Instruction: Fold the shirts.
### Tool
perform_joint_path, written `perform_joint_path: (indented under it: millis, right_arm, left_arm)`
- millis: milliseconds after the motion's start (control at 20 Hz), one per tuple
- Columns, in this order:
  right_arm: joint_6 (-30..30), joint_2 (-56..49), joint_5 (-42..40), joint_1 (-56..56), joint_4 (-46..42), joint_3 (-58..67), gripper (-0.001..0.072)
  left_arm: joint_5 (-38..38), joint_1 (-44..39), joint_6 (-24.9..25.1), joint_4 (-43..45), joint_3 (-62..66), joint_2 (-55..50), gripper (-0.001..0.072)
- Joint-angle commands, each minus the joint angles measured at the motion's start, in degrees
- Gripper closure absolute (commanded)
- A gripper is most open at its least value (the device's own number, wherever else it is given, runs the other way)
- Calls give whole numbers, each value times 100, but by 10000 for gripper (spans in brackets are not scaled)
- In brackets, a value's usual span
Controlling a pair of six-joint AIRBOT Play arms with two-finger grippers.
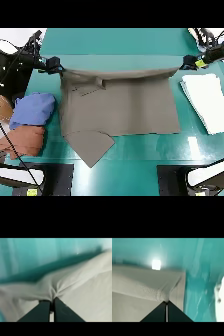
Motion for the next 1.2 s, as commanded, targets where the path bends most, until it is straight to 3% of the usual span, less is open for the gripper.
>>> perform_joint_path:
  millis: [0, 350, 400, 450, 500, 750, 850, 950, 1150]
  right_arm:
    - [-114, 205, 245, 13, -164, -710, 703]
    - [-114, 706, -723, 256, -116, -2413, 701]
    - [-114, 737, -802, 297, -116, -2496, 699]
    - [-114, 767, -824, 297, -111, -2529, 624]
    - [-109, 809, -739, 293, -85, -2516, 439]
    - [-114, 1652, -527, -79, -118, -2922, 428]
    - [-114, 2142, -518, -275, -111, -3388, 427]
    - [-114, 2570, -562, -413, -107, -3856, 327]
    - [-114, 3104, -859, -503, -76, -4483, 323]
  left_arm:
    - [-872, 13, -122, 769, -129, -28, 681]
    - [-286, 13, -201, 767, -1469, -28, 678]
    - [-310, 13, -291, 778, -1480, -28, 534]
    - [-380, 31, -304, 780, -1478, -4, 272]
    - [-511, 44, -382, 866, -1473, 50, 225]
    - [-911, 42, -726, 1928, -1853, 1178, 226]
    - [-1058, 15, -839, 1950, -2566, 1908, 226]
    - [-1143, -28, -1047, 1829, -3521, 2632, 226]
    - [-1071, -402, -1445, 1491, -5431, 3891, 225]
